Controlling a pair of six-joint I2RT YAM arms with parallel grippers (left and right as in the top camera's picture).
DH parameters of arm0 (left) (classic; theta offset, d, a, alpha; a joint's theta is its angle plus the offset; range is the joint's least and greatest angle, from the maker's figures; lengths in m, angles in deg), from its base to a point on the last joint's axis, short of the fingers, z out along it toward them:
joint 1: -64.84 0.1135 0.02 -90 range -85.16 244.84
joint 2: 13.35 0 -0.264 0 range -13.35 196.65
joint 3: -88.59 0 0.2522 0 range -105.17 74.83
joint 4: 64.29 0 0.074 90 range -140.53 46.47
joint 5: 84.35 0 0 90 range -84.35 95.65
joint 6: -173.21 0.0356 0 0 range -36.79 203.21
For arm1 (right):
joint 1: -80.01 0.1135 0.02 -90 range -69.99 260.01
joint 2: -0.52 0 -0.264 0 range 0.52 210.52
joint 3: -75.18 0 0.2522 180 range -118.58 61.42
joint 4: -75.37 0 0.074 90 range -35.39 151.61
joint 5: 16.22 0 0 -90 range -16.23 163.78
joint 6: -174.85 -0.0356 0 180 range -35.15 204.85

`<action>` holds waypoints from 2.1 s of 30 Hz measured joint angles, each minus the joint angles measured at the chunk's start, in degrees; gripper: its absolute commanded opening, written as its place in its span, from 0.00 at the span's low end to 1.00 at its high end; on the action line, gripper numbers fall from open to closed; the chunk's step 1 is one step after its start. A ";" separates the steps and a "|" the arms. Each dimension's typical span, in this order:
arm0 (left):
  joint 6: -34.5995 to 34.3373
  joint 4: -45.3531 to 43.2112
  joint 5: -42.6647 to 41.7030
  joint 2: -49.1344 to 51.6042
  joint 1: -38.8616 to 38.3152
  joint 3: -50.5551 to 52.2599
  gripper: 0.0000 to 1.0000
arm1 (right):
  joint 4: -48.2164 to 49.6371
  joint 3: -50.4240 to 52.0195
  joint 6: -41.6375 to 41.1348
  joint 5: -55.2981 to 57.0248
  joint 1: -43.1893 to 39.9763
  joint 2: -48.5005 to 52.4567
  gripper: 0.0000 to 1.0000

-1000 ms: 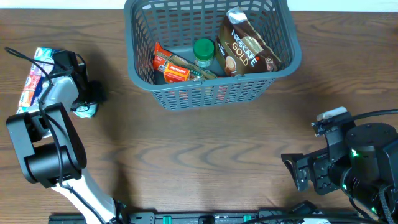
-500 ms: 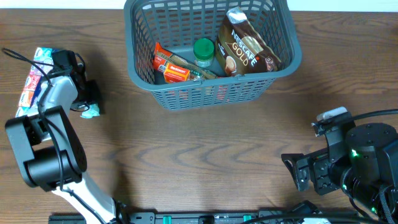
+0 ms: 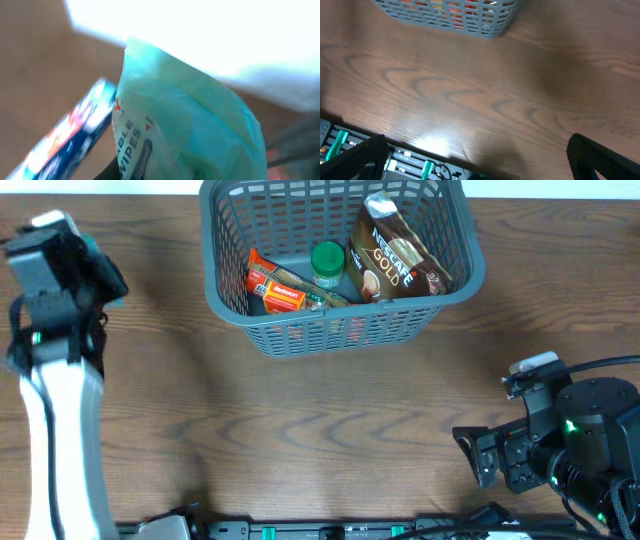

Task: Pack container
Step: 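Carry the wipes pack into the basket and release it, then return the left gripper and grasp the blue Kleenex multipack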

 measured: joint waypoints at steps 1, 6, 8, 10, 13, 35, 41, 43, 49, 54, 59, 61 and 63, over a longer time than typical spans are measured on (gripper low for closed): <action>-0.02 -1.29 -0.17 -2.47 -1.44 -0.07 0.22 | 0.00 0.00 0.00 0.00 0.00 0.00 0.99; -0.02 -5.90 -2.23 -9.70 -10.51 -0.85 0.22 | -0.02 0.00 0.00 0.02 0.00 0.00 0.99; -0.02 -7.30 -3.26 -9.86 -14.12 -0.94 0.22 | 0.00 0.00 -0.02 0.02 0.00 0.00 0.99; -0.02 -8.90 -3.85 -8.37 -18.43 -0.94 0.22 | 0.00 0.00 0.00 0.00 0.00 0.00 0.99; -0.02 -11.34 -4.92 -4.59 -23.65 -0.94 0.22 | 0.00 0.00 0.00 0.02 0.00 0.00 0.99; 1.70 -17.59 -6.58 7.48 -32.61 -0.94 0.99 | 0.00 0.00 0.00 0.00 0.00 0.00 0.99; 4.28 -14.97 2.34 -0.46 -25.05 -0.94 0.98 | 0.00 0.00 0.00 0.02 0.00 0.00 0.99; 4.50 -12.66 4.98 -2.95 -20.92 -0.94 0.99 | 0.00 0.00 -0.02 0.02 0.00 0.00 0.99; 4.44 -2.99 9.94 -4.70 -5.11 -1.05 0.99 | 0.00 0.00 -0.02 0.02 0.00 0.00 0.99; 4.33 2.69 11.23 -1.22 5.60 -1.05 0.99 | 0.00 0.00 0.00 0.02 0.00 0.00 0.99; 4.52 2.51 11.47 4.98 12.79 -1.05 0.98 | 0.00 0.00 0.00 0.02 0.00 0.00 0.99; 5.33 1.25 11.19 8.02 14.78 -1.05 0.98 | 0.00 0.00 -0.02 0.02 0.00 0.00 0.99; 6.29 -0.39 10.91 11.06 16.13 -1.05 0.98 | 0.00 0.00 -0.02 0.02 0.00 0.00 0.99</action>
